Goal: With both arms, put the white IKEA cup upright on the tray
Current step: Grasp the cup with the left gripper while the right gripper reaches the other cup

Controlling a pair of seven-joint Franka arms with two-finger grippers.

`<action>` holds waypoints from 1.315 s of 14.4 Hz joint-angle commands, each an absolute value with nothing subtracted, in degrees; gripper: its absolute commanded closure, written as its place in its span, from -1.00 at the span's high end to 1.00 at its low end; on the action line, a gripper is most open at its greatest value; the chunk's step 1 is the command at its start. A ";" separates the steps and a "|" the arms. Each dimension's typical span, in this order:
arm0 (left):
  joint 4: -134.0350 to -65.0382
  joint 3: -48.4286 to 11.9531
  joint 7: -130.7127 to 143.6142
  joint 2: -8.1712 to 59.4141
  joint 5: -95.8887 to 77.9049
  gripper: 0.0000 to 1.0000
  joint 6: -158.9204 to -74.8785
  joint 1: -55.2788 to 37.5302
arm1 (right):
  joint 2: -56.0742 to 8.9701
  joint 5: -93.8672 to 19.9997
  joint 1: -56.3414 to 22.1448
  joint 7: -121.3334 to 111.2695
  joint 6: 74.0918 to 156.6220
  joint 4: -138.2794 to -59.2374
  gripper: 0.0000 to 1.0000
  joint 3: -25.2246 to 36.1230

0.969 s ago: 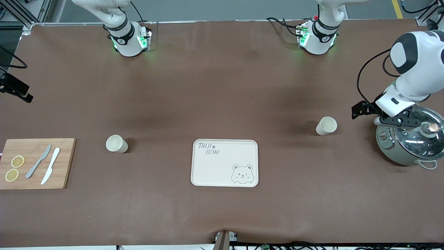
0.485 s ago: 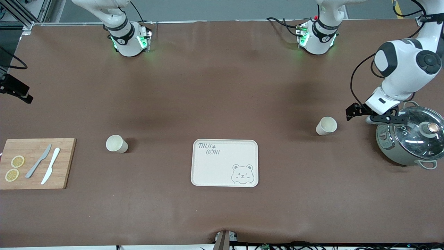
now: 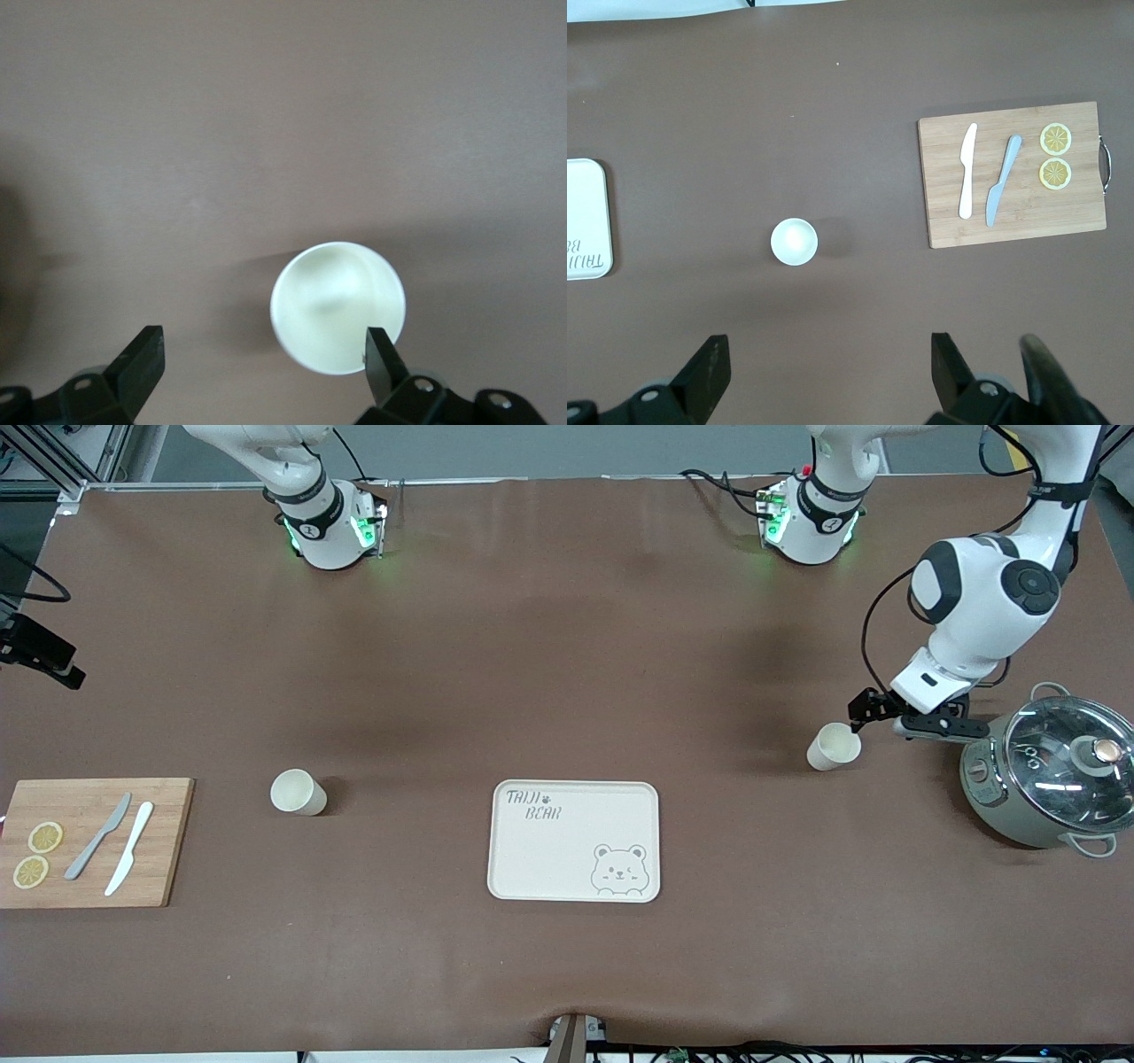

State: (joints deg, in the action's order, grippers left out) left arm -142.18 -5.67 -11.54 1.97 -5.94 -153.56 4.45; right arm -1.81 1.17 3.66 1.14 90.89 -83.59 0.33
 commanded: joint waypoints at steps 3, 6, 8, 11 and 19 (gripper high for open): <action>-143.35 -7.12 -10.81 5.79 -7.47 1.00 -160.13 5.01 | -1.32 1.05 3.87 0.44 91.23 -84.29 1.00 0.18; -143.53 -7.12 -10.72 7.99 -7.47 1.00 -163.29 5.10 | -1.58 1.05 3.60 0.44 91.14 -84.29 1.00 0.09; -143.53 -7.12 -10.72 9.22 -7.47 1.00 -164.70 5.19 | -2.10 0.97 3.08 -0.52 91.23 -84.29 1.00 0.00; -143.53 -7.12 -10.64 11.59 -7.47 1.00 -167.60 5.27 | -4.21 -1.31 1.07 -0.35 90.70 -84.11 1.00 -0.18; -143.44 -9.49 -2.11 14.50 -8.88 -1.00 -170.59 5.36 | -15.37 -1.85 -4.74 -1.14 96.67 -84.81 1.00 -0.18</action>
State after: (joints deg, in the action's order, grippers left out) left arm -143.22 -7.55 -3.72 14.46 -7.14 -169.34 5.29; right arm -12.72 -1.10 -4.07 -0.09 95.62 -85.10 -0.41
